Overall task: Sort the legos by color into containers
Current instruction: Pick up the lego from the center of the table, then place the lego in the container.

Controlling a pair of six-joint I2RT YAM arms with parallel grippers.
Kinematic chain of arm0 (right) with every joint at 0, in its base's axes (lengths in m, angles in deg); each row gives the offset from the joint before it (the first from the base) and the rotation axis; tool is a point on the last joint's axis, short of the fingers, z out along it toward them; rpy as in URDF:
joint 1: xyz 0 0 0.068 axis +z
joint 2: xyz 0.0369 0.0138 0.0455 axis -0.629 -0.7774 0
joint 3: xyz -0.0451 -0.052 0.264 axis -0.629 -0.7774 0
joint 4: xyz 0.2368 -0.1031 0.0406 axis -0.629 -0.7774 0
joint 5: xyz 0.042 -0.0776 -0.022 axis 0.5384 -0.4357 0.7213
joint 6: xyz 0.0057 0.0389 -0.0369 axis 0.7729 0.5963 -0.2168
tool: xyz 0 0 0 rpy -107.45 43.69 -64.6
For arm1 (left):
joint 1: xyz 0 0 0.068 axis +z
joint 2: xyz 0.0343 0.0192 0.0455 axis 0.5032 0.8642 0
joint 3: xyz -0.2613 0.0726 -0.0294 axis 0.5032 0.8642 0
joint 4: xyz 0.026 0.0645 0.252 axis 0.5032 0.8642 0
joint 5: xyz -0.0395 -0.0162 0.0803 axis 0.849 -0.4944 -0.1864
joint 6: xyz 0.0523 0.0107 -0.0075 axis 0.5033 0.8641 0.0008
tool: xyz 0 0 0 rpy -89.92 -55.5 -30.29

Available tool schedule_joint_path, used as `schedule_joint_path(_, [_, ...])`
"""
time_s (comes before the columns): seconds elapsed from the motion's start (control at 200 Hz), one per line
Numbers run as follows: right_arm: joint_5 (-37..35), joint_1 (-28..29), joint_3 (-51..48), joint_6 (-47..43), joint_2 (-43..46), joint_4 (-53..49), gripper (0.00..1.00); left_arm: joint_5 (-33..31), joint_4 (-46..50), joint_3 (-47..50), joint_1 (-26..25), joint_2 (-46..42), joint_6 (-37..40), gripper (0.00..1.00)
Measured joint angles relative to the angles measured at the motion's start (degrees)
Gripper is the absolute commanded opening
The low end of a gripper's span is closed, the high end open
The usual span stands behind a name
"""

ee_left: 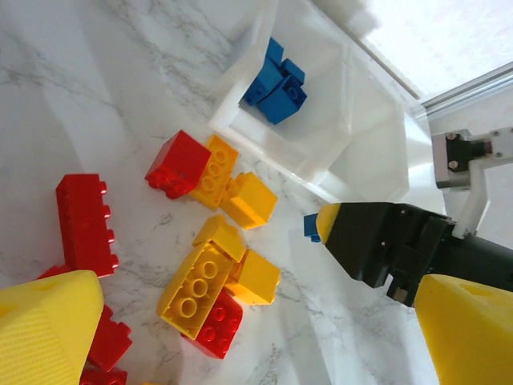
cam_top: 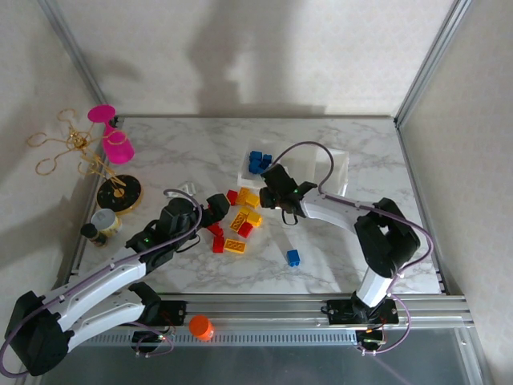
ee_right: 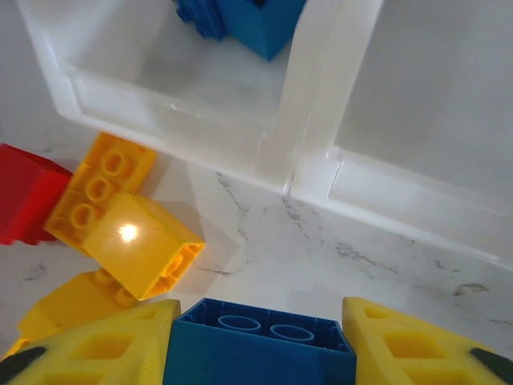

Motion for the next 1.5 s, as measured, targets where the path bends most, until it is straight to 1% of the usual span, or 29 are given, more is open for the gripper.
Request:
schedule_joint_path(0.135, [-0.44,0.00,4.02,-1.31,0.42,-0.72,0.44,0.00,0.00,-1.46,0.20,1.03,1.22,1.00])
schedule_joint_path(0.24, [-1.27,-0.11,9.14,-2.80,-1.16,-0.92,0.44,0.02,0.00,-2.56,0.90,2.51,2.19,1.00])
schedule_joint_path(0.406, [-1.60,-1.36,18.25,-5.42,-7.52,-0.15,0.45,0.24,-0.02,-4.22,3.08,4.15,3.21,1.00])
schedule_joint_path(0.611, [-1.55,-4.04,25.75,-8.13,-16.48,0.50,0.48,0.46,-0.04,-5.07,6.05,5.64,4.13,1.00])
schedule_joint_path(0.781, [-1.66,-5.79,31.98,-10.51,-23.19,0.28,0.52,0.83,-0.31,-5.40,7.39,6.49,4.66,1.00])
schedule_joint_path(0.951, [-1.62,-6.21,37.16,-12.11,-27.28,-0.17,0.63,0.98,-0.46,-5.60,7.72,7.23,4.74,1.00])
schedule_joint_path(1.056, [-1.62,-6.21,37.99,-12.68,-27.41,-0.24,0.69,1.14,-0.42,-5.86,7.72,7.26,4.92,1.00])
schedule_joint_path(1.267, [-1.53,-6.21,37.44,-12.85,-26.16,-0.35,0.73,2.21,-0.46,-7.30,7.72,7.23,5.16,1.00])
schedule_joint_path(1.382, [-1.20,-6.19,32.74,-12.24,-21.11,-0.26,0.75,3.08,-0.39,-7.37,7.72,7.06,5.16,1.00])
schedule_joint_path(1.502, [-1.18,-6.19,25.99,-10.75,-13.09,0.00,0.78,3.91,-0.13,-7.37,7.69,6.69,5.16,1.00])
